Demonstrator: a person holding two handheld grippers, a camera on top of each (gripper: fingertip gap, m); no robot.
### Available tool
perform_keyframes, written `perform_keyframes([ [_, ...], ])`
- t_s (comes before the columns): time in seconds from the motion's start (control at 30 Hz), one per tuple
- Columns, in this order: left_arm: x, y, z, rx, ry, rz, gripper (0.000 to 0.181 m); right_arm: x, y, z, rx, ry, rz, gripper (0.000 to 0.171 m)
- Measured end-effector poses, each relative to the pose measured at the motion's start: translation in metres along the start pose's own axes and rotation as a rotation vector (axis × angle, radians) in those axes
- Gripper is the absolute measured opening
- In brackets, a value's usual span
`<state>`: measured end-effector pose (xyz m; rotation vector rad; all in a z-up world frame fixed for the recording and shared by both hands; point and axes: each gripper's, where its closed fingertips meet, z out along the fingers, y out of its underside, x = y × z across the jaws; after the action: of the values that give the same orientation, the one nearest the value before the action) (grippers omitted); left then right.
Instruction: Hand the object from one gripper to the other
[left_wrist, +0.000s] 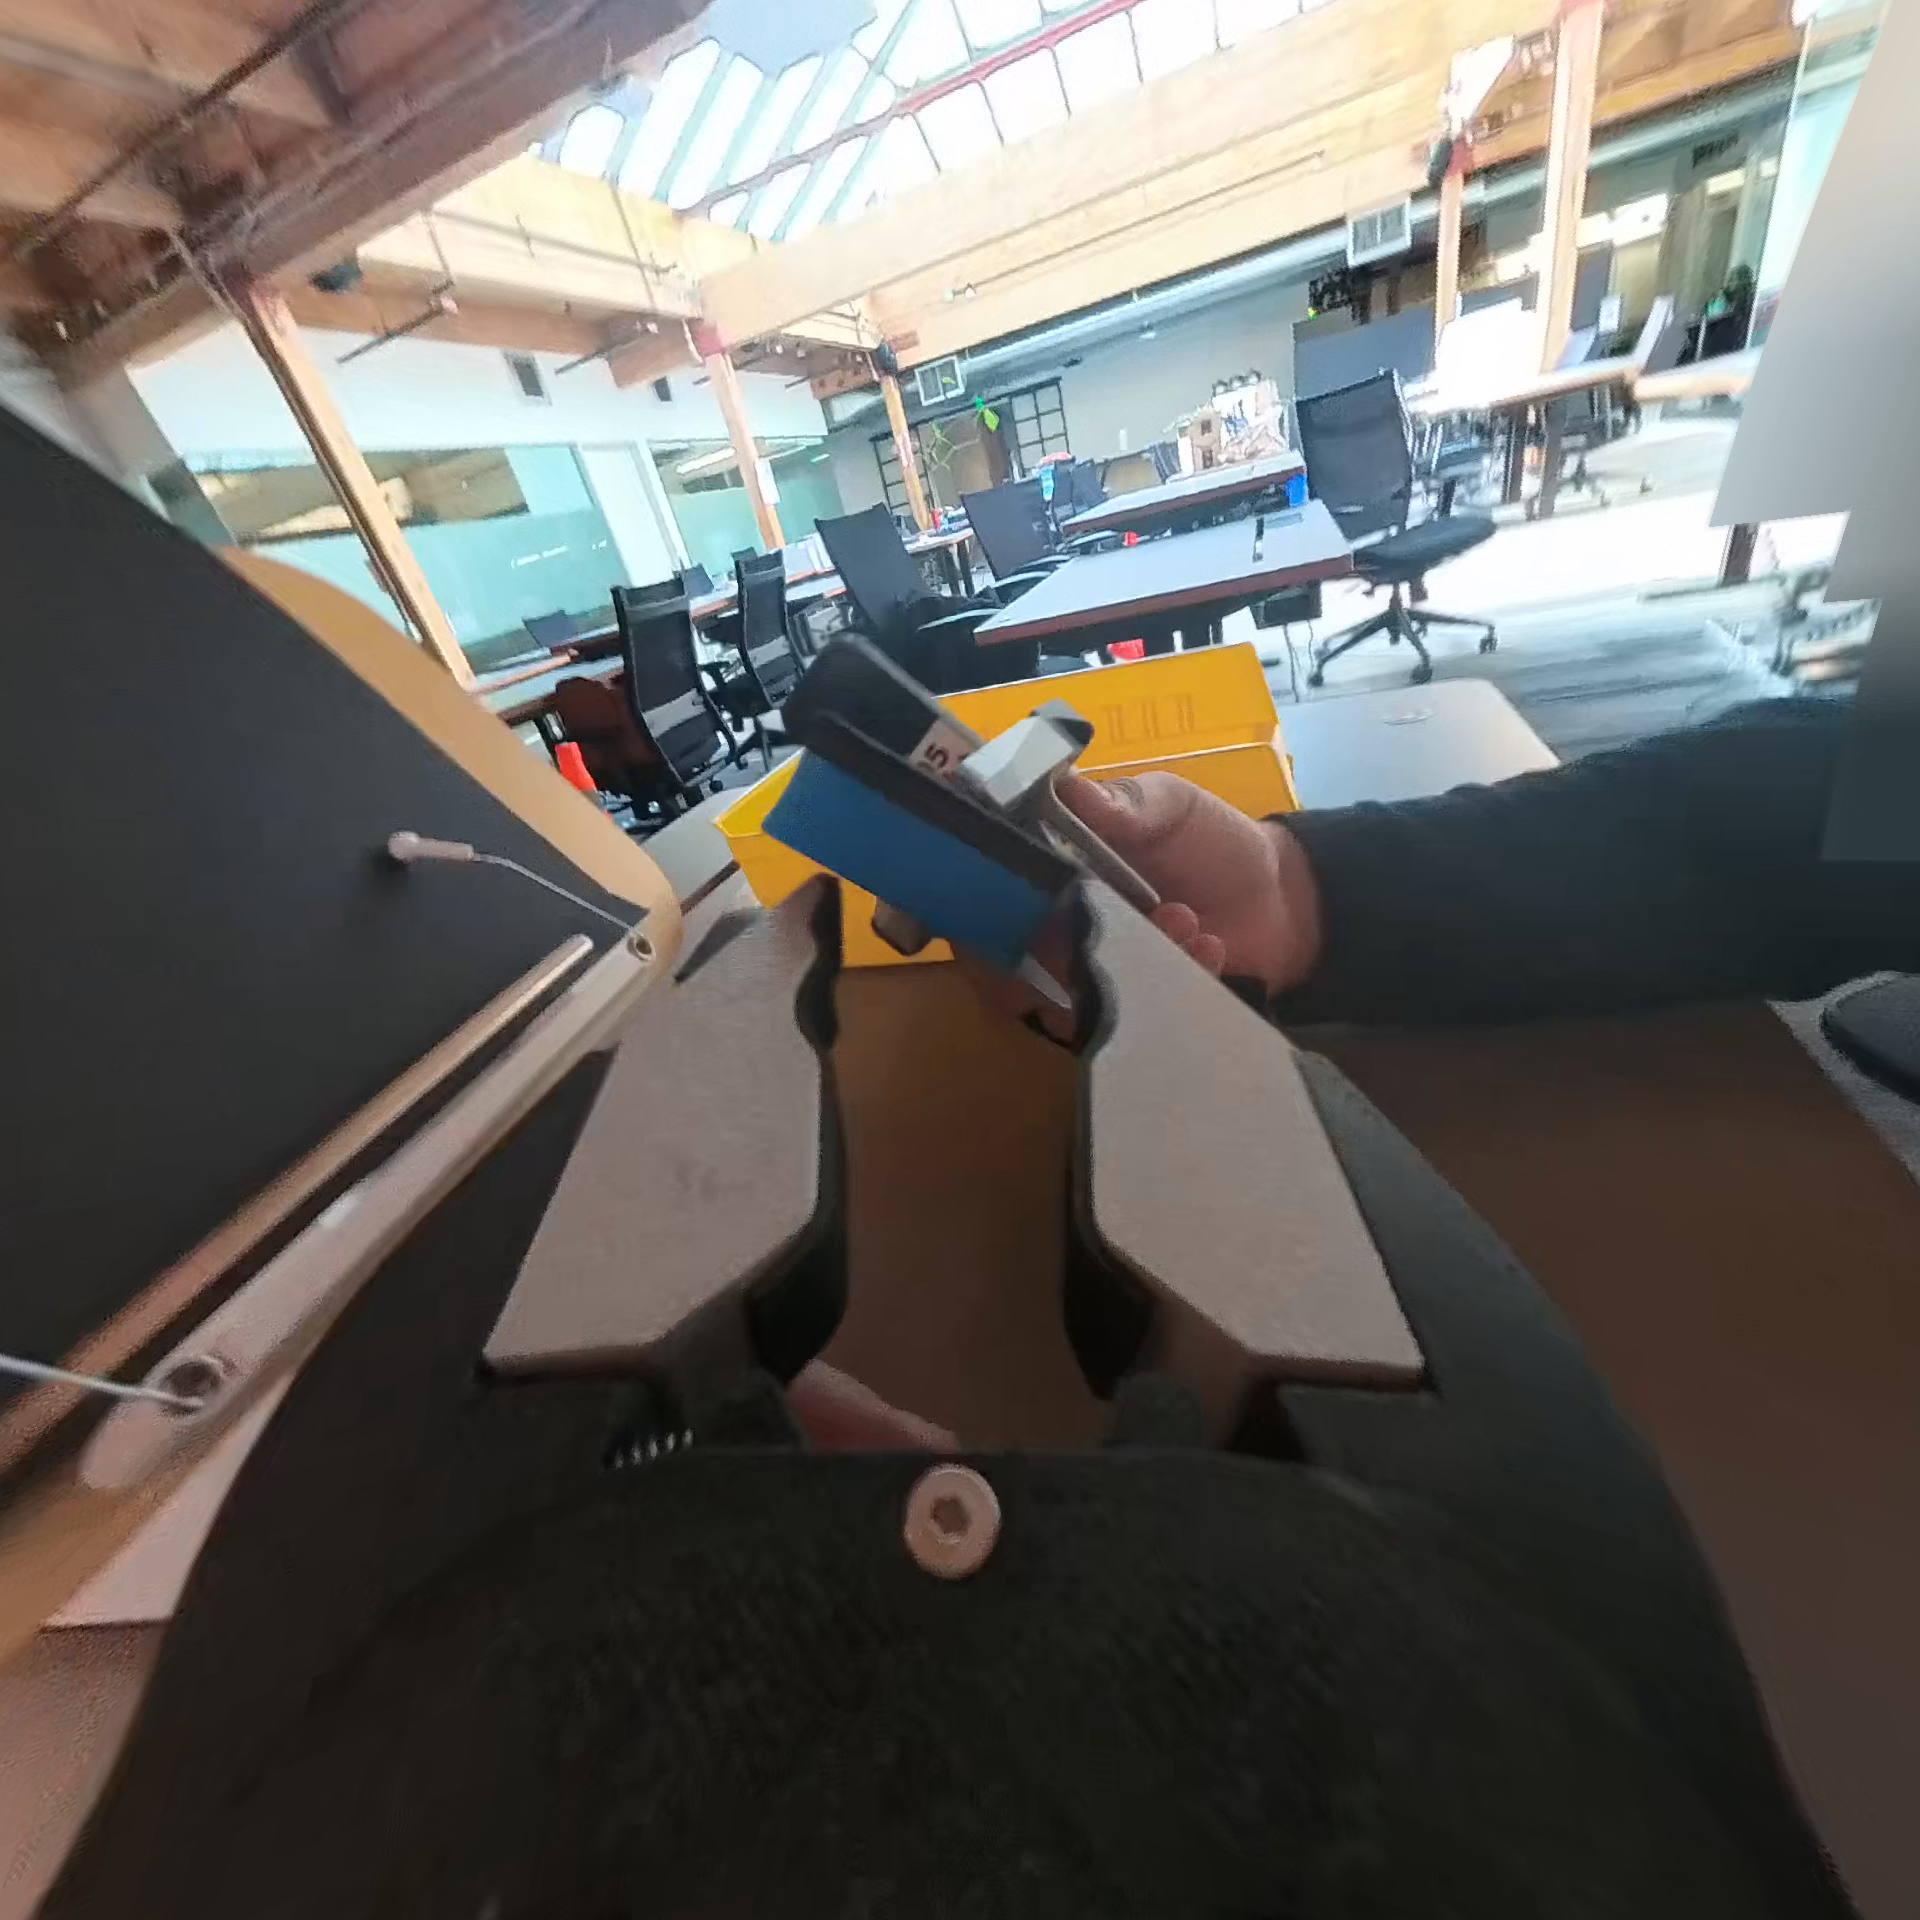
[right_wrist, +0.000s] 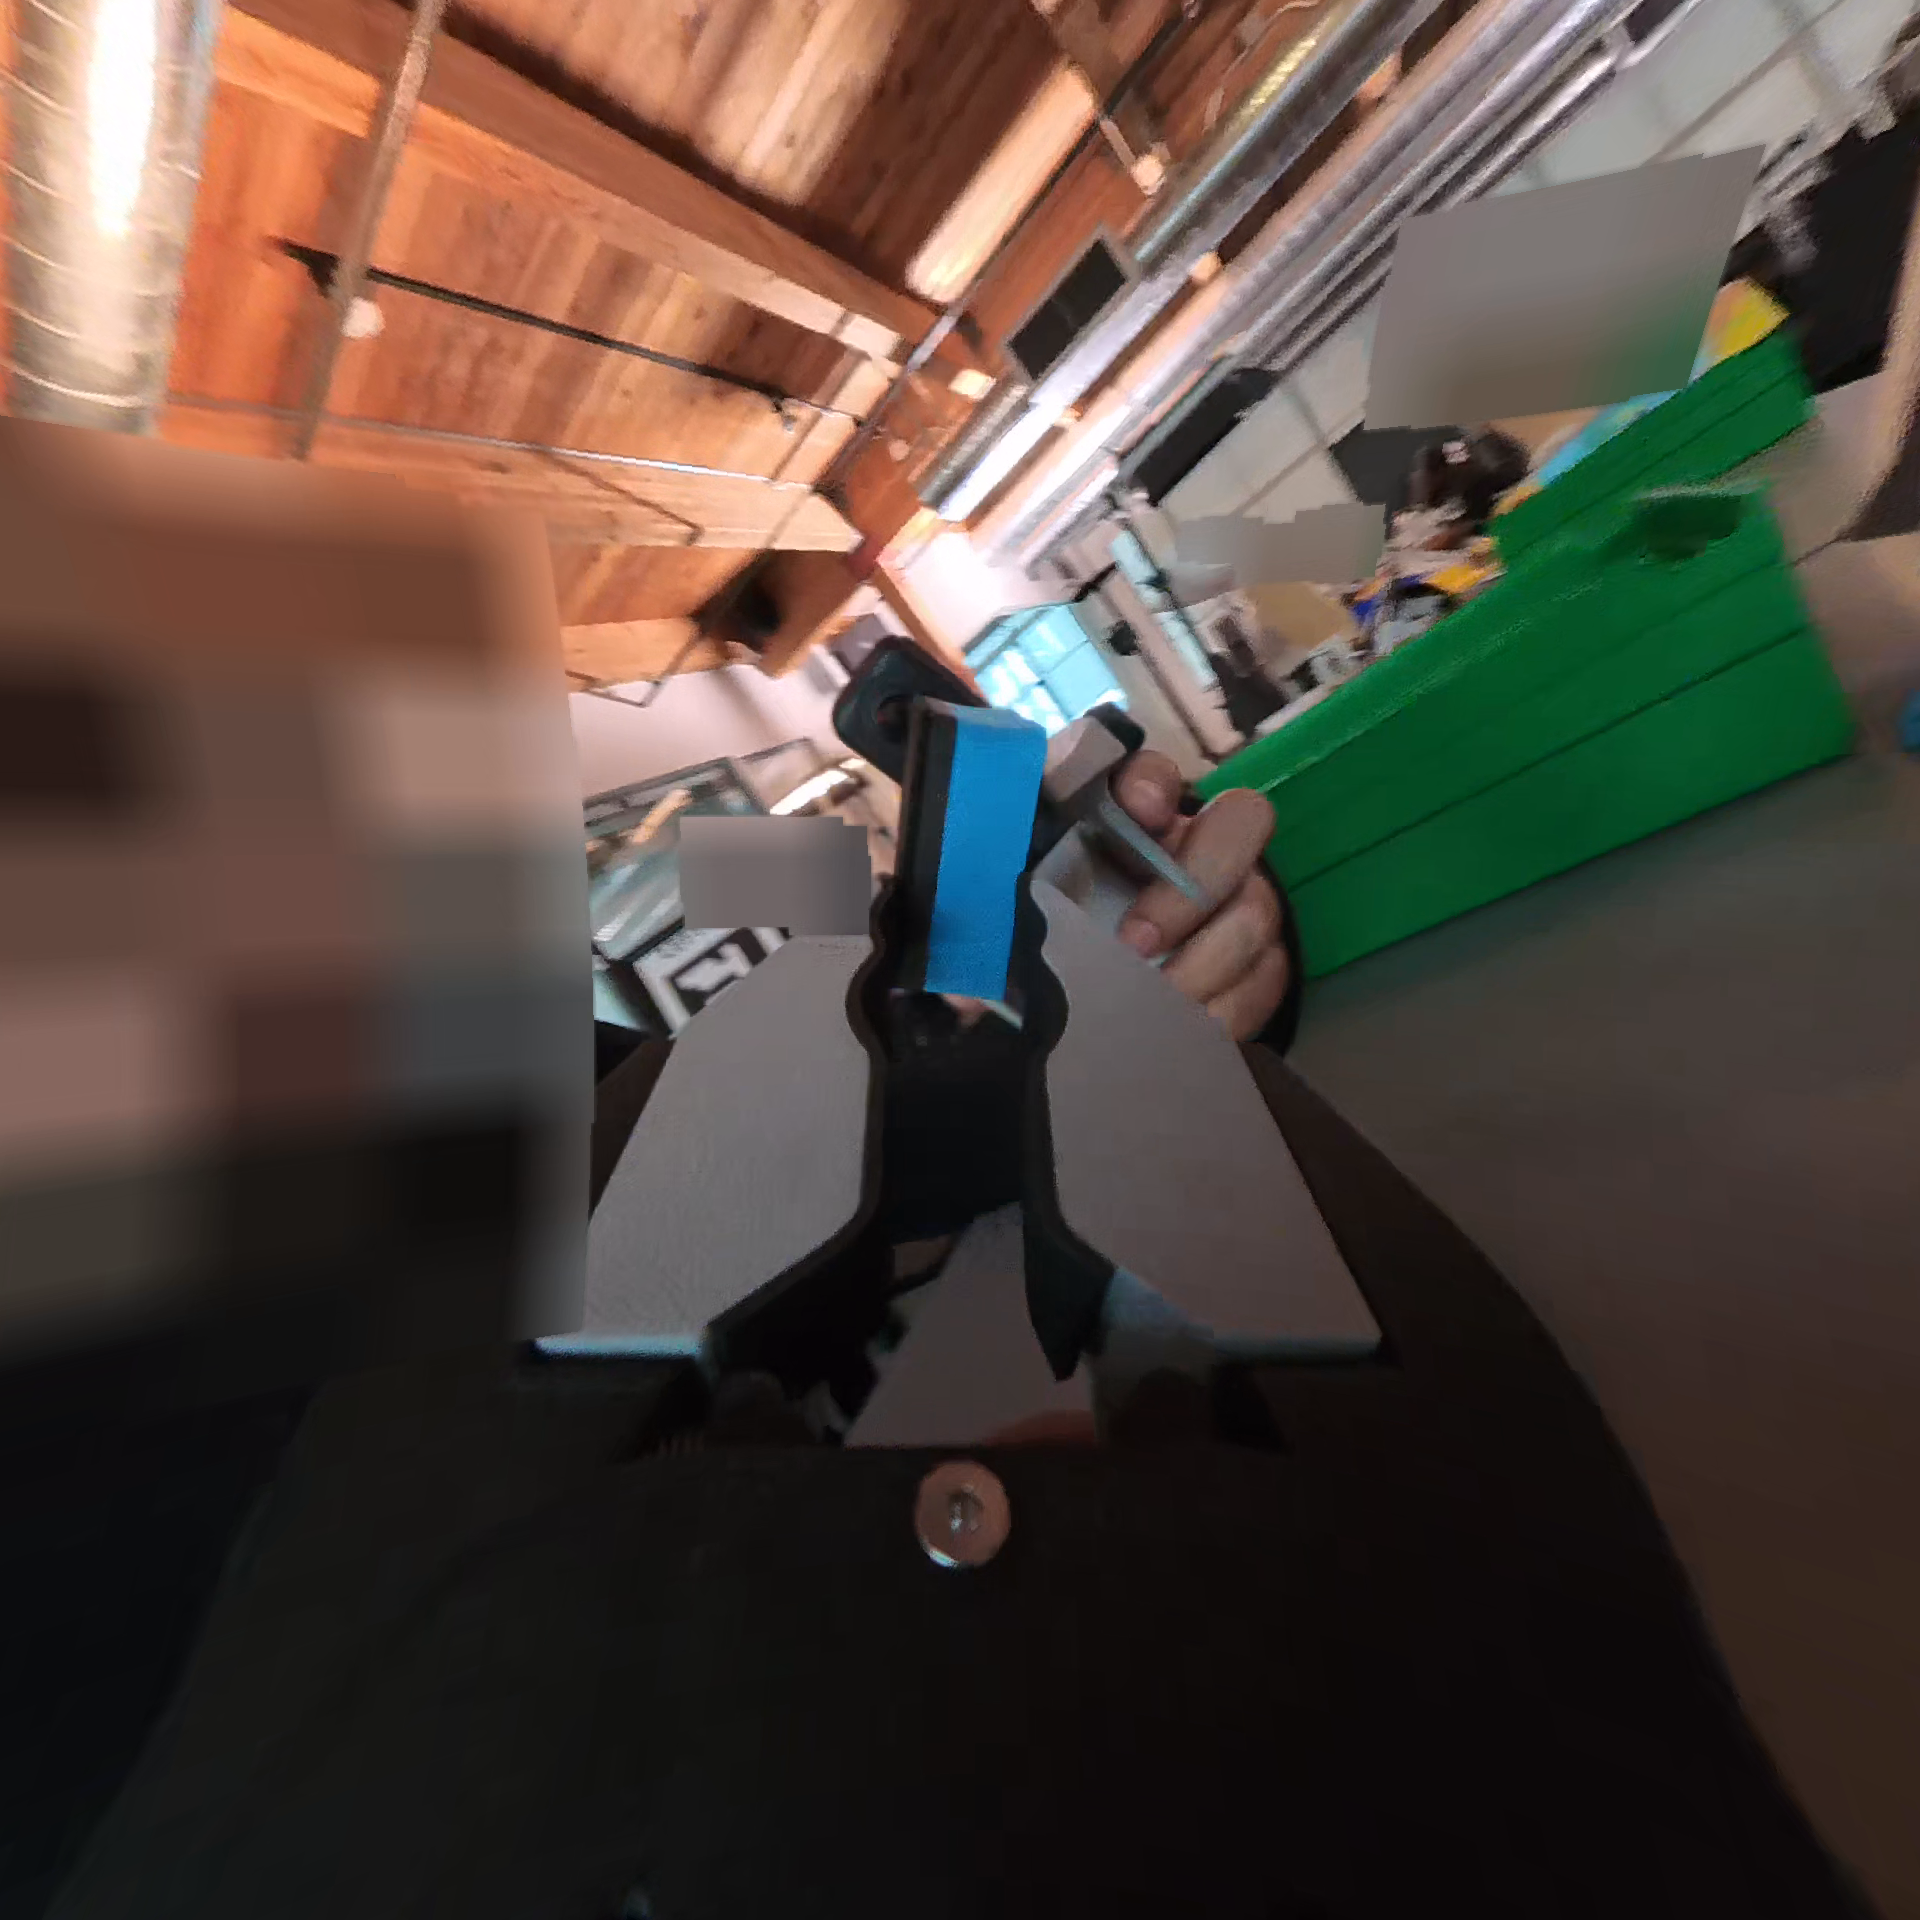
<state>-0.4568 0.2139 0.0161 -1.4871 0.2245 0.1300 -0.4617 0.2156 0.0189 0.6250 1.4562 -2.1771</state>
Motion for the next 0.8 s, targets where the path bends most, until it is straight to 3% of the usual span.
perform_keyframes([
  [0.03,-0.002,0.002,0.0,0.001,-0.001,-0.032,0.05,0.005,0.001,-0.001,-0.019,0.055,-0.029,0.019],
  [0.2,-0.004,0.017,0.003,-0.062,0.028,-0.167,0.064,0.018,-0.002,-0.004,-0.088,0.307,-0.348,0.019],
  [0.3,-0.003,0.017,0.0,-0.07,0.062,-0.188,0.048,0.012,0.002,-0.001,-0.174,0.383,-0.598,0.019],
  [0.37,-0.005,0.019,-0.004,-0.096,0.061,-0.152,0.028,0.009,0.009,0.002,-0.232,0.398,-0.721,0.019],
  [0.43,-0.002,0.019,-0.005,-0.107,0.075,-0.118,0.024,0.011,0.013,0.0,-0.267,0.418,-0.799,0.019],
  [0.57,-0.008,0.029,-0.003,-0.174,-0.015,0.095,0.022,0.025,0.014,-0.007,-0.273,0.451,-0.695,0.024],
  [0.67,-0.02,0.045,0.0,-0.302,-0.171,0.432,0.021,0.034,0.015,-0.01,-0.257,0.447,-0.556,0.052],
  [0.8,-0.026,0.061,0.005,-0.414,-0.273,0.749,0.021,0.043,0.014,-0.014,-0.222,0.442,-0.412,0.064],
])
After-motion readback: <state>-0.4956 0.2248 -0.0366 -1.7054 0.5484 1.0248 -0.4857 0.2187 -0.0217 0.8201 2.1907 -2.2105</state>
